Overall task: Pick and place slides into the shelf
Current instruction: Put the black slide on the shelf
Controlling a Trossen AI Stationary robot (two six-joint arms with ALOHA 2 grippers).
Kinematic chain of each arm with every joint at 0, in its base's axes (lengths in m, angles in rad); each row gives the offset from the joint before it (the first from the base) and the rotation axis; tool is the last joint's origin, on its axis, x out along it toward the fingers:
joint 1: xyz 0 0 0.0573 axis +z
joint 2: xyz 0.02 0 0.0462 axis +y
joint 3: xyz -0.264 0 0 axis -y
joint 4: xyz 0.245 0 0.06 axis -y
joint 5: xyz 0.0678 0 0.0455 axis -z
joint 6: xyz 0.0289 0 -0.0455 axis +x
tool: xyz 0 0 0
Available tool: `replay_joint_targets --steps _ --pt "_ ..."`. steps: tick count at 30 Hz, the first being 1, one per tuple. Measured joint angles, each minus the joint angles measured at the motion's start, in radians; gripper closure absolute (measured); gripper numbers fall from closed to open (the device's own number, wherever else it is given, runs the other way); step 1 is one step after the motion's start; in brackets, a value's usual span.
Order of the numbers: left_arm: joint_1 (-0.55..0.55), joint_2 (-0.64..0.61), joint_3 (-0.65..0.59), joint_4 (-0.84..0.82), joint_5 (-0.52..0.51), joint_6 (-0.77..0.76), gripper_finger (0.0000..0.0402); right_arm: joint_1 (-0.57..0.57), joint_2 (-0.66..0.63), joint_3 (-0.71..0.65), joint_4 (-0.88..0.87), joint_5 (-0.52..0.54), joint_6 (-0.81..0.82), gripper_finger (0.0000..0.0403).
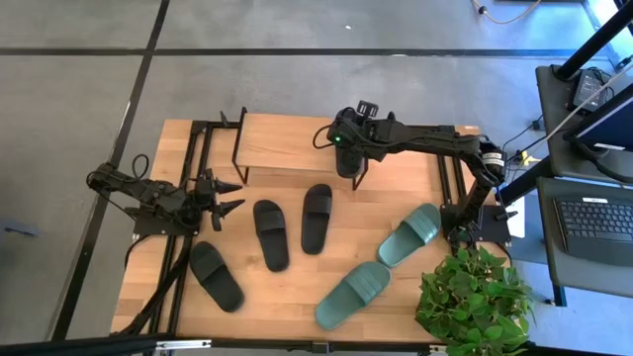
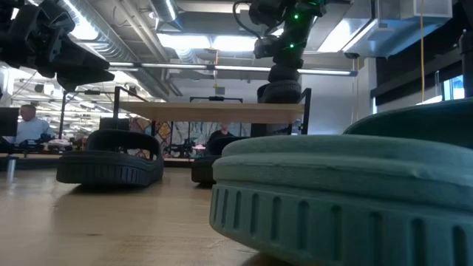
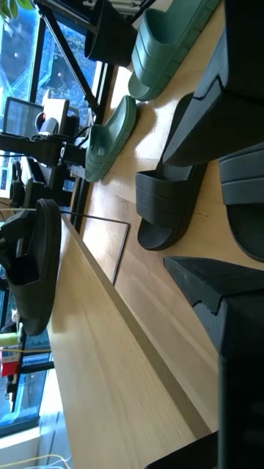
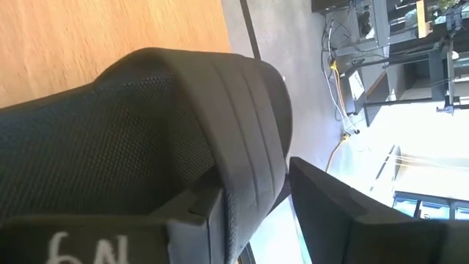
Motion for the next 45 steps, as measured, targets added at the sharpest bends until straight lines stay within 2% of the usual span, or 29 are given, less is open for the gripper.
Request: replay_joint_targets --steps 3,7,45 --pt "0.0 0.0 0.0 0.0 0.0 0.0 0.0198 0.0 0.0 0.0 0.0 -0.021 0.0 0.0267" --pt "0.0 0.0 0.0 0.0 0.0 0.0 0.0198 0.0 0.0 0.001 0.0 -0.111 0.005 0.0267" --pt "0.0 0.0 0.0 0.0 0.0 -0.004 0.0198 0.014 0.0 0.001 -0.009 -0.138 0.034 0.0267"
